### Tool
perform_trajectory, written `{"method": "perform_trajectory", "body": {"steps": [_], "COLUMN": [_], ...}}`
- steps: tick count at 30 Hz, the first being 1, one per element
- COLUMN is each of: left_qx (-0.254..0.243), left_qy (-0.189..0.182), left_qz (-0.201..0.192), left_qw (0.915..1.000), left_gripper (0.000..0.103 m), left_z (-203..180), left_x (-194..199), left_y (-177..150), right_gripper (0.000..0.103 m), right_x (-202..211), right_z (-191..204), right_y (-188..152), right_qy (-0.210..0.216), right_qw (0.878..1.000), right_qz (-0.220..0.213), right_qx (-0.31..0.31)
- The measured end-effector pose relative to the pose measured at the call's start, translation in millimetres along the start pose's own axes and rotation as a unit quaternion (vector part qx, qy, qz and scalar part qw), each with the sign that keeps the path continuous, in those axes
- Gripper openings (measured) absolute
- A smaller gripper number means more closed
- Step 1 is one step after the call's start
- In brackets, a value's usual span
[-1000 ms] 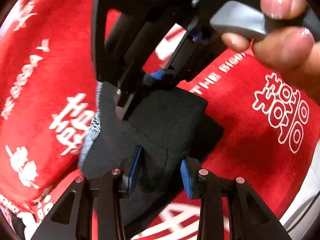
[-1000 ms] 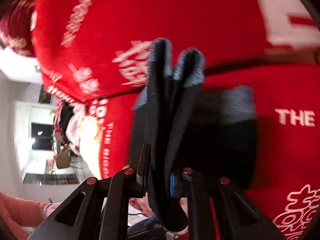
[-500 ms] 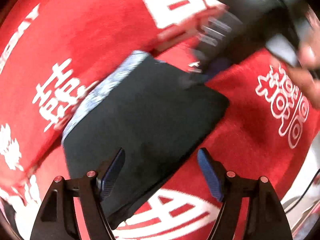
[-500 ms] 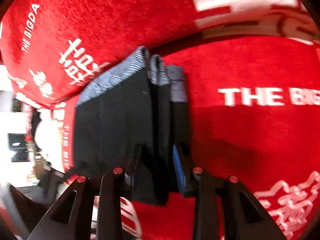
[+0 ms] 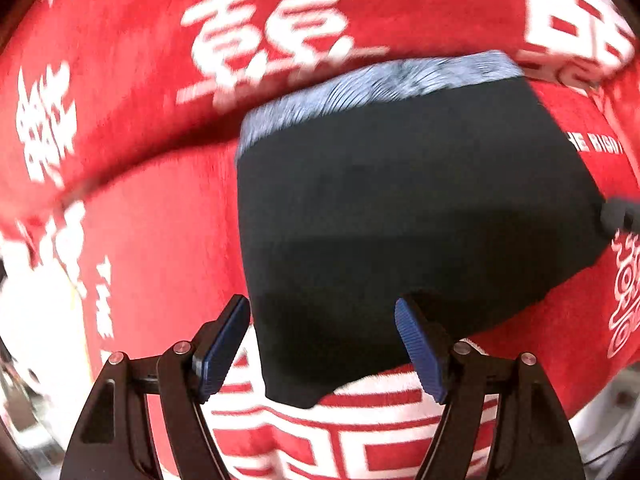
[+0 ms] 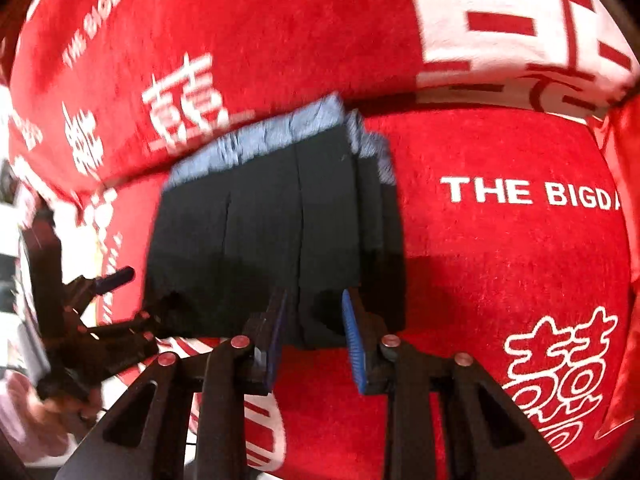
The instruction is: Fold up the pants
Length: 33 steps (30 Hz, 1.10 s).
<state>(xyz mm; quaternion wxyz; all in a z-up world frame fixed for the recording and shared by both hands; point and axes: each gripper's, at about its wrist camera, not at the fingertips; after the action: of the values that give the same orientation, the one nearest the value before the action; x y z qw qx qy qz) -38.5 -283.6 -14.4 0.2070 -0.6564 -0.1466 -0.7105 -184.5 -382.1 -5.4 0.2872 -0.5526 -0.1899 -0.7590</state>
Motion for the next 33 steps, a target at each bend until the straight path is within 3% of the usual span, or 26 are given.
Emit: {"method": "perform_trajectory", "body": {"steps": [1, 3, 4, 9, 33], "left_qx": [0.01, 0.026, 0.033, 0.054, 0.051], "left_qy": [-0.011, -0.014, -0.015, -0.05, -0.054], "left_qz": [0.004, 0.008, 0.009, 0.019, 0.021], "left_qw": [0.9999, 0.9995, 0.9993, 0.9971, 0.997], "left_gripper": [0.077, 0.09, 0.091, 0.091, 0.091], "left_z": [3, 9, 11, 24, 33], "left_x": [-2, -5, -6, -13, -18], "left_y": [0, -1, -2, -2, -8], "right_gripper": [0.03, 0.03, 0.03, 0.03, 0.034], "right_x": [-4, -15, -19, -20, -38], "right_z": [1, 2, 1, -2, 0], "right_y": [-2, -6, -8, -15, -28], "right_qy": [-0.006, -0.021, -0.025, -0.028, -0.049], "right_qw": [1.0, 1.0, 0.999, 0.999, 0.998], "right_qz": [0.005, 0.016, 0.021, 0.025, 0.05], "right_qx": [0.002, 0.002, -0.001, -0.005, -0.001]}}
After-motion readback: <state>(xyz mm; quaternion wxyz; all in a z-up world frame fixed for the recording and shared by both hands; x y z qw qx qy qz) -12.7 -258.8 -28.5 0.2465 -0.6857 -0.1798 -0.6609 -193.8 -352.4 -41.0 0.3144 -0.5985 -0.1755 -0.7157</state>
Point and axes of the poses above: each gripper's, at about its wrist camera, not at the fingertips, and x roughly against the way its jaws point, z to its left, y to its top, and after that the axes turned 12 degrees about z, right-handed
